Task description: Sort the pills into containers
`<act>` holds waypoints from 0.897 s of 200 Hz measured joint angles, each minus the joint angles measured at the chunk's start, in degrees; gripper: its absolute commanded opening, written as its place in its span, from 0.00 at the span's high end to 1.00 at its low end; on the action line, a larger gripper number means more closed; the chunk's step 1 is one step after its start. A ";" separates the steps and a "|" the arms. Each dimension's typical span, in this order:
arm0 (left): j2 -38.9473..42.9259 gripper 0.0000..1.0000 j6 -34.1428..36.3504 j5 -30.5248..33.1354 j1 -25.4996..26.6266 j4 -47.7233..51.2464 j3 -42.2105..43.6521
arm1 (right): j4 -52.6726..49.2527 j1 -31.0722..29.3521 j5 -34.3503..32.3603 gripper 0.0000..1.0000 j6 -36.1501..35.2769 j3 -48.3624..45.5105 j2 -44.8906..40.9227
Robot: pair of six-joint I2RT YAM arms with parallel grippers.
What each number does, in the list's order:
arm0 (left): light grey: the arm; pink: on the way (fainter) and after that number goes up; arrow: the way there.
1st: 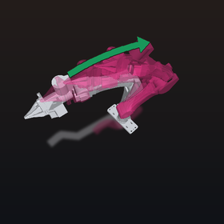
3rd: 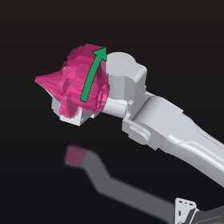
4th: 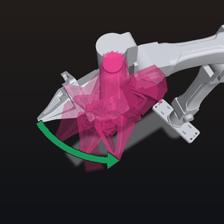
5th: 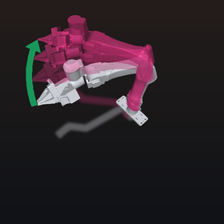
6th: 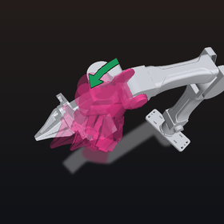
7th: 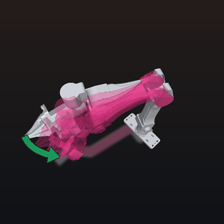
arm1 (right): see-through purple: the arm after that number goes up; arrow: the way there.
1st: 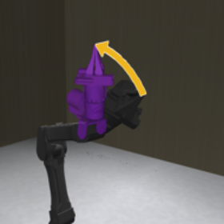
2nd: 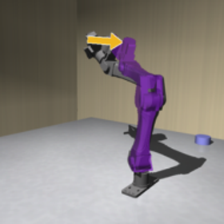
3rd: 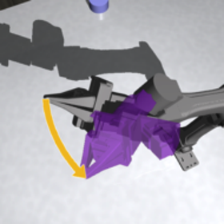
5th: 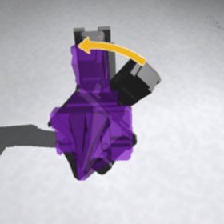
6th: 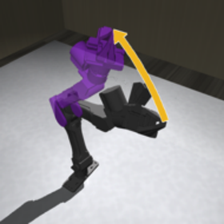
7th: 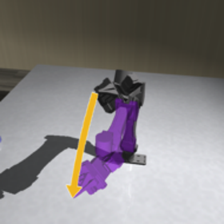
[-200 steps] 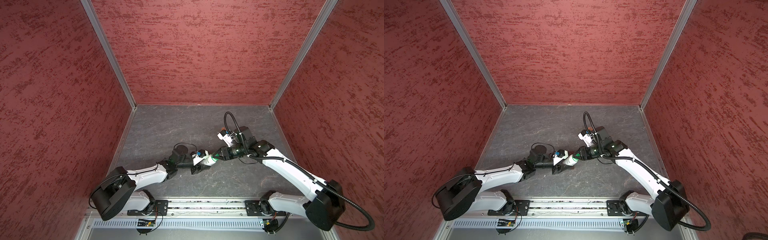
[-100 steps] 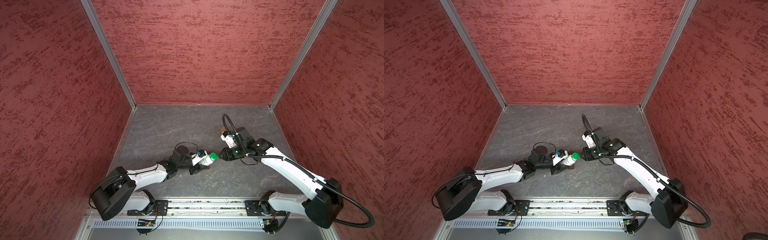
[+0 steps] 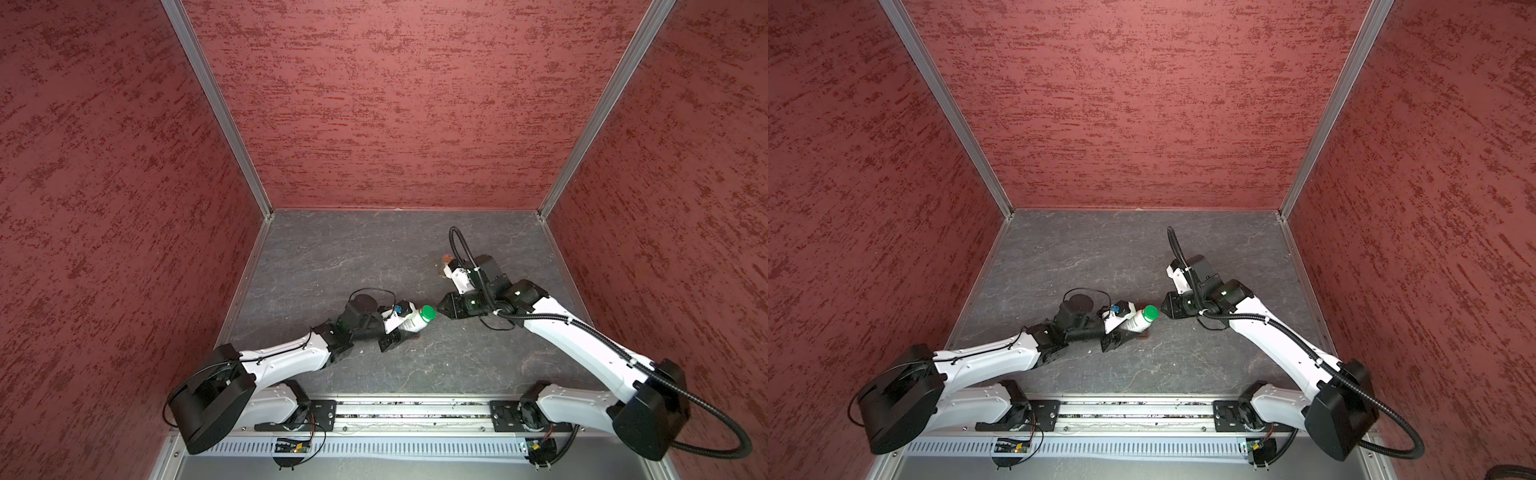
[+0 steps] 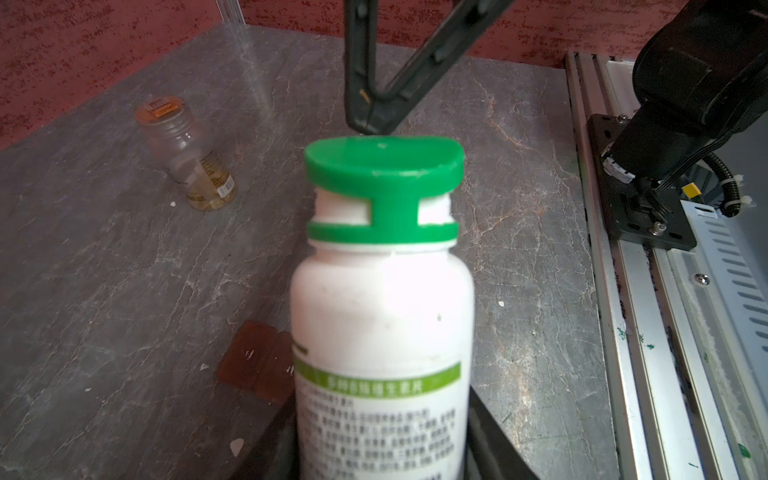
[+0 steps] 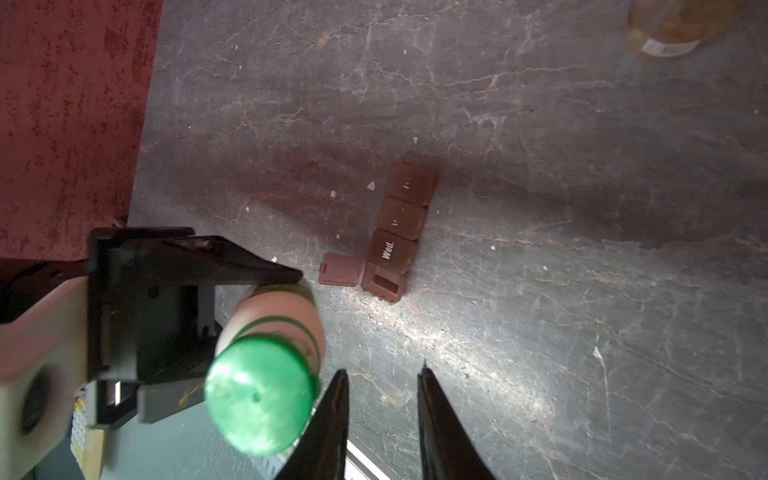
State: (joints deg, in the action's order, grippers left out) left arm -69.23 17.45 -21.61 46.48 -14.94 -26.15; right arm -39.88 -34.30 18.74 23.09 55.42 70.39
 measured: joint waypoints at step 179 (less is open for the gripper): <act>-1.07 1.00 -1.16 1.38 0.87 5.16 -1.70 | 14.03 0.17 12.22 0.69 3.06 -6.75 -6.86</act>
State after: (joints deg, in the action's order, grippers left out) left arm -70.30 16.29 -20.23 47.35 -9.78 -27.86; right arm -25.85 -34.13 30.96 26.15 48.66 63.53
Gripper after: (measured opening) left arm 0.502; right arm 0.305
